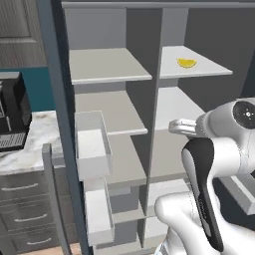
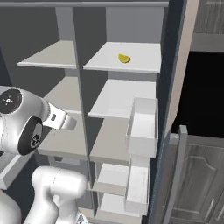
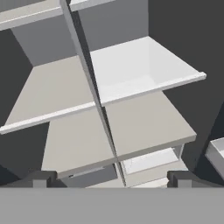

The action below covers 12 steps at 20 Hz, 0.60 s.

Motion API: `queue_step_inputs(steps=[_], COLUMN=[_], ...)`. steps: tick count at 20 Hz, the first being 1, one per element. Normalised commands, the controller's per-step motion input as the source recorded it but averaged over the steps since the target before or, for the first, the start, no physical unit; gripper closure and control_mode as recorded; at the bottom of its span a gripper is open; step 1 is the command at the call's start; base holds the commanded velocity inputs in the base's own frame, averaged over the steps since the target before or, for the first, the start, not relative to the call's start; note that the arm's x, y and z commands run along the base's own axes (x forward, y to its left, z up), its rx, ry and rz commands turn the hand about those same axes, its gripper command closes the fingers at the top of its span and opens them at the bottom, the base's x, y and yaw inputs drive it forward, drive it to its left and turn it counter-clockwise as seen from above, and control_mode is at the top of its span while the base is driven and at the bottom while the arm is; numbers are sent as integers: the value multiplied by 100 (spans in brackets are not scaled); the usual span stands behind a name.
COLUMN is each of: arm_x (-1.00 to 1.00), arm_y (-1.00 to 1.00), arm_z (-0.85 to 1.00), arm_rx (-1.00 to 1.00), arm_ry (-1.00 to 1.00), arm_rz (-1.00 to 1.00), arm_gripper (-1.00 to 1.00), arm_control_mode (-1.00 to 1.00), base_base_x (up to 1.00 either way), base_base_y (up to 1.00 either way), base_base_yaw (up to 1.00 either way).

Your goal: There is a bowl on the dining counter. Grab a lemon wedge from the fridge and place it in the bowl. Then get the liquor bottle and glass cup from the cabinet and place them next to the bowl.

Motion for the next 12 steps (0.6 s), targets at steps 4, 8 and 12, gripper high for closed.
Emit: queue_step_inputs(steps=[4, 8, 12], arm_x=[0, 0, 0], arm_y=[0, 0, 0], arm_z=[0, 0, 0], arm_rx=[0, 0, 0], arm_ry=[0, 0, 0], arm_rz=[0, 0, 0], arm_gripper=[-100, -100, -100], arm_control_mode=[100, 100, 100], base_base_x=[50, 58, 70], base_base_y=[-36, -42, -32], base_base_yaw=[0, 0, 0])
